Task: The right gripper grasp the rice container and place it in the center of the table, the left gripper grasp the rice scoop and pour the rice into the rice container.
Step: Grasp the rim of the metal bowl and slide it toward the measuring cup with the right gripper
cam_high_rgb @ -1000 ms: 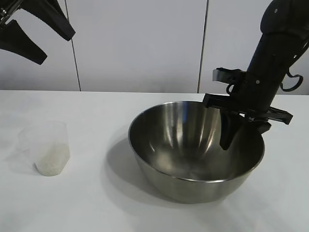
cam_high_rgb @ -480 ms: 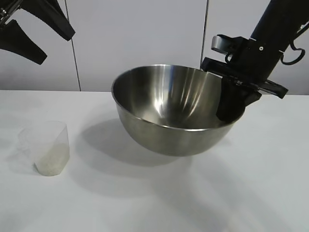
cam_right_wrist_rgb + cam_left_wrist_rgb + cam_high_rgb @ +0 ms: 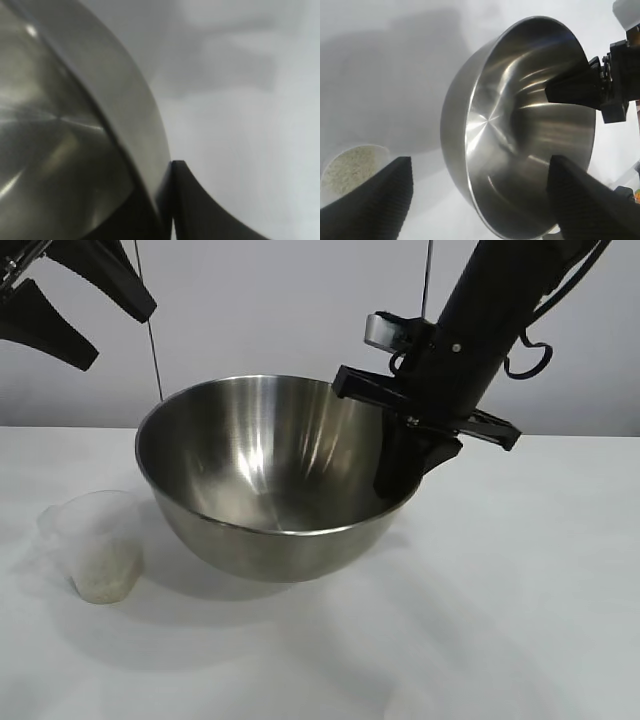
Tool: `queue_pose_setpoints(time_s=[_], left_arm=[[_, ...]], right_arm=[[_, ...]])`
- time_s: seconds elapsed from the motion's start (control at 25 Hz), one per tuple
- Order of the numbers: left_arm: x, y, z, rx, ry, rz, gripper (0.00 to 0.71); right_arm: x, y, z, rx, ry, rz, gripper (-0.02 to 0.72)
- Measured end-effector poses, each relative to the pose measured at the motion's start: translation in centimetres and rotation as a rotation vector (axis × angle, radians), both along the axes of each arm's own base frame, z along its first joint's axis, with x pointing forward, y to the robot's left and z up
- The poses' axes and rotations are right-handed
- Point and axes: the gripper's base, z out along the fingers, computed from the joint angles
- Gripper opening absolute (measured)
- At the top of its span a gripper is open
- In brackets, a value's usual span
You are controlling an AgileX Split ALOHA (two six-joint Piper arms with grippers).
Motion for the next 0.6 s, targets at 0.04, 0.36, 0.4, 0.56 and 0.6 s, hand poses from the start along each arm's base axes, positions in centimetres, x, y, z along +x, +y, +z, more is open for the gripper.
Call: queue_pose_setpoints(time_s=[0.04, 0.36, 0.4, 0.56, 0.6], left_arm=[[0.01, 0.00, 0.00, 0.000, -0.001, 0.001, 0.540], [0.02, 0.00, 0.00, 0.000, -0.002, 0.001, 0.540], [0.02, 0.00, 0.00, 0.000, -0.002, 0.001, 0.540], [0.02, 0.00, 0.00, 0.000, -0.002, 0.001, 0.540], [0.02, 0.00, 0.00, 0.000, -0.002, 0.001, 0.540]], right_arm=[[0.02, 0.00, -0.22, -0.003, 0.006, -0.006, 0.016], [0.03, 0.07, -0.32, 0.004, 0.013, -0.014, 0.090], [0.02, 0.11, -0.27, 0.009, 0.014, -0.015, 0.147], [-0.10, 0.12, -0.17, 0.011, 0.024, -0.011, 0.414], [-0.12, 0.10, -0.06, 0.010, 0.023, -0.010, 0.445]])
